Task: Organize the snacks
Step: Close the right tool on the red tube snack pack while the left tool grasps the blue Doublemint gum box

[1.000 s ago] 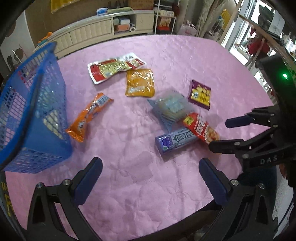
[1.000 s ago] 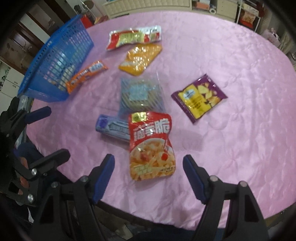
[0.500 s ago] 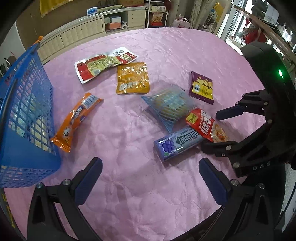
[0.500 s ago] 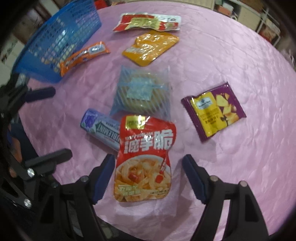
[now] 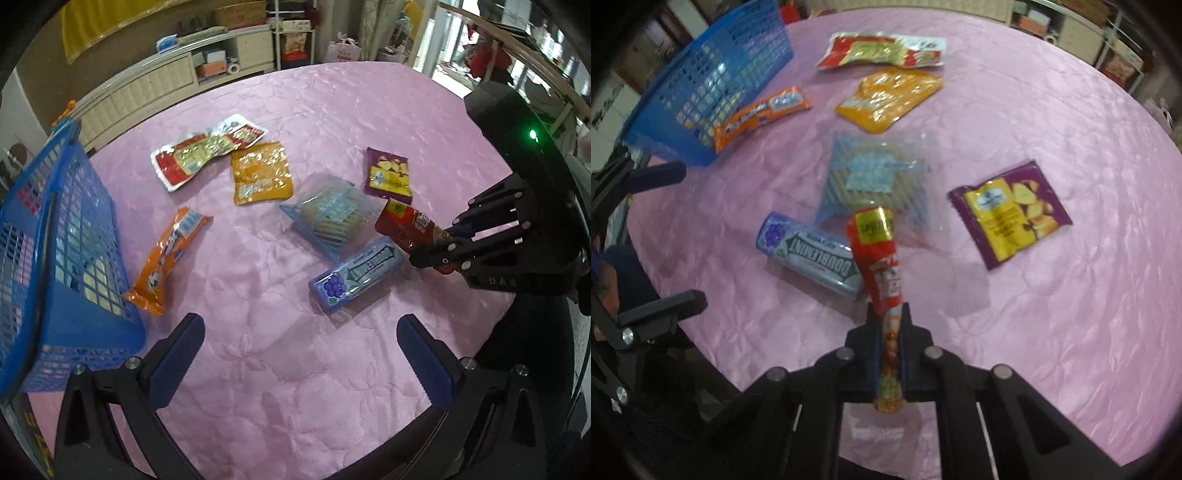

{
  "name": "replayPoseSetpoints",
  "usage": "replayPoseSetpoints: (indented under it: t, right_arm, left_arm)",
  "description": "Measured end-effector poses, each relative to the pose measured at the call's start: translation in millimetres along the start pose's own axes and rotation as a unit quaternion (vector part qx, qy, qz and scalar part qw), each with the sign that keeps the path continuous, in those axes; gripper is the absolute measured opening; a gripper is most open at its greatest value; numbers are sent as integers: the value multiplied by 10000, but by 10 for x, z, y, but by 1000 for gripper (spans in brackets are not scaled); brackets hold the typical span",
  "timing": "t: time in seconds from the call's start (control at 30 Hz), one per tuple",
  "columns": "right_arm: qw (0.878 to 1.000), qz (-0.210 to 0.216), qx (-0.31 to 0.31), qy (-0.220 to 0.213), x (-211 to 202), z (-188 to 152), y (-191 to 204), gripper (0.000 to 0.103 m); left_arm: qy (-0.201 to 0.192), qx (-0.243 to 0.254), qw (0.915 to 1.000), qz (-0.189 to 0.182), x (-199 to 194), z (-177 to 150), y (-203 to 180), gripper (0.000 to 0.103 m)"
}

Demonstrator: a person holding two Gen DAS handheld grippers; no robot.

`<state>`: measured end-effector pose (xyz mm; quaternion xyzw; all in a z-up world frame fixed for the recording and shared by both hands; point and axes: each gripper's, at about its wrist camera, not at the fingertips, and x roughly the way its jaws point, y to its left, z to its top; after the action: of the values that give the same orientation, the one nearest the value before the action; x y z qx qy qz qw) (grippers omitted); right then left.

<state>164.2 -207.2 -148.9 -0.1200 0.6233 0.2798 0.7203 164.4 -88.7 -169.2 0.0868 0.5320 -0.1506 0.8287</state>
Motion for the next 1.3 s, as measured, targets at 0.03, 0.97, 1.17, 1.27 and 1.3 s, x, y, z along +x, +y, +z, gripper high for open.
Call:
replayPoseSetpoints:
  t: [0.03,0.97,1.17,1.27,1.3]
  right_arm:
    - [10000,-42,14,-59,-48,-11,-10,11]
    - [9953,-185,597,-738,-328,-241,-288,11]
    - [9961,-32,593,-648,-273,-224,-363,11]
    - [9955,4,717,-624,-267,-241,-421,11]
    - [9950,21,779,-629,-270,-252,-435,11]
  left_arm:
    - [-8,42,10000,-23,-11,15,-9,103]
    - [591,1572,9811,-960,616,472,-300,60]
    - [734,1891,9754,-864,689,404,-518,42]
    - [812,1746,9768,-932,709,399,-578,34]
    - [803,1723,9775,-914,710,391,-600,32]
